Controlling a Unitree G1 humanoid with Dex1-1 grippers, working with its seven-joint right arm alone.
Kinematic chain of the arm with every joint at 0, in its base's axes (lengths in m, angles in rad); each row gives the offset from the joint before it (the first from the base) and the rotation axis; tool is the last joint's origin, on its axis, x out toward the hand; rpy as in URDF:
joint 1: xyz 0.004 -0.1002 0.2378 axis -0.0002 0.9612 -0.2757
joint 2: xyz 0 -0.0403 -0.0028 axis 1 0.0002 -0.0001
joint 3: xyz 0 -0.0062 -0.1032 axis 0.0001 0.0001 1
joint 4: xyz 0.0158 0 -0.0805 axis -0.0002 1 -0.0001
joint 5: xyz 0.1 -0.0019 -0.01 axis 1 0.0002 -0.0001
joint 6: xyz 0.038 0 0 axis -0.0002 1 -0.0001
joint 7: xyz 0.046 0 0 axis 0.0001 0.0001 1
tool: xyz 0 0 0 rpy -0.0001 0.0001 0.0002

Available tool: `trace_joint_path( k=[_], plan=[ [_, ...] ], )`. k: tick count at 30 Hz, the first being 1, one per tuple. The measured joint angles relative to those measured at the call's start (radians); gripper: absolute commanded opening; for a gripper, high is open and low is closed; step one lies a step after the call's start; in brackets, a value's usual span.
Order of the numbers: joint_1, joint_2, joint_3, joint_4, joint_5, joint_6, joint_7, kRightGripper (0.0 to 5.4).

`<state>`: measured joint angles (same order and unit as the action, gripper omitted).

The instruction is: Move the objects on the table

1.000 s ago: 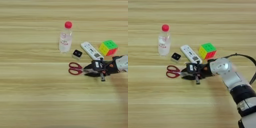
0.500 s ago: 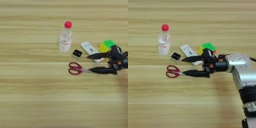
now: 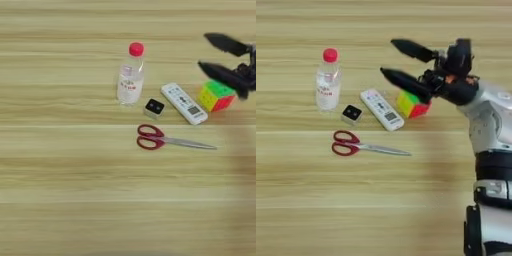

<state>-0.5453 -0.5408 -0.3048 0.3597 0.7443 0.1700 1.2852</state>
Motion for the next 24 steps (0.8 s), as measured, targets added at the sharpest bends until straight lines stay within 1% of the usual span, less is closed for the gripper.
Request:
trace_joint_path(
  k=[3,4,7,8,11,12,14,15,16,18,19,21,24],
  plan=[
    [-0.034,0.031,-0.048,-0.023,0.028,0.018,-0.123,5.39],
    [-0.037,0.035,-0.055,-0.030,0.028,0.018,-0.140,5.39],
    [-0.038,0.054,-0.083,-0.040,0.026,0.014,-0.242,5.39],
    [-0.039,0.058,-0.089,-0.040,0.015,0.004,-0.271,5.39],
    [-0.040,0.065,-0.095,-0.039,-0.010,-0.028,-0.307,5.39],
    [-0.039,0.071,-0.096,-0.036,-0.049,-0.074,-0.342,5.39],
    [-0.039,0.082,-0.097,-0.025,-0.092,-0.119,-0.389,5.39],
    [-0.039,0.089,-0.100,-0.015,-0.097,-0.128,-0.415,5.39],
    [-0.038,0.111,-0.117,0.013,-0.104,-0.141,-0.471,5.39],
    [-0.034,0.124,-0.126,0.038,-0.117,-0.150,-0.499,5.39],
    [-0.027,0.130,-0.126,0.079,-0.154,-0.215,-0.515,5.39],
    [-0.002,0.141,-0.128,0.150,-0.213,-0.308,-0.545,5.39],
    [0.012,0.162,-0.141,0.237,-0.239,-0.361,-0.606,5.39]
  ],
)
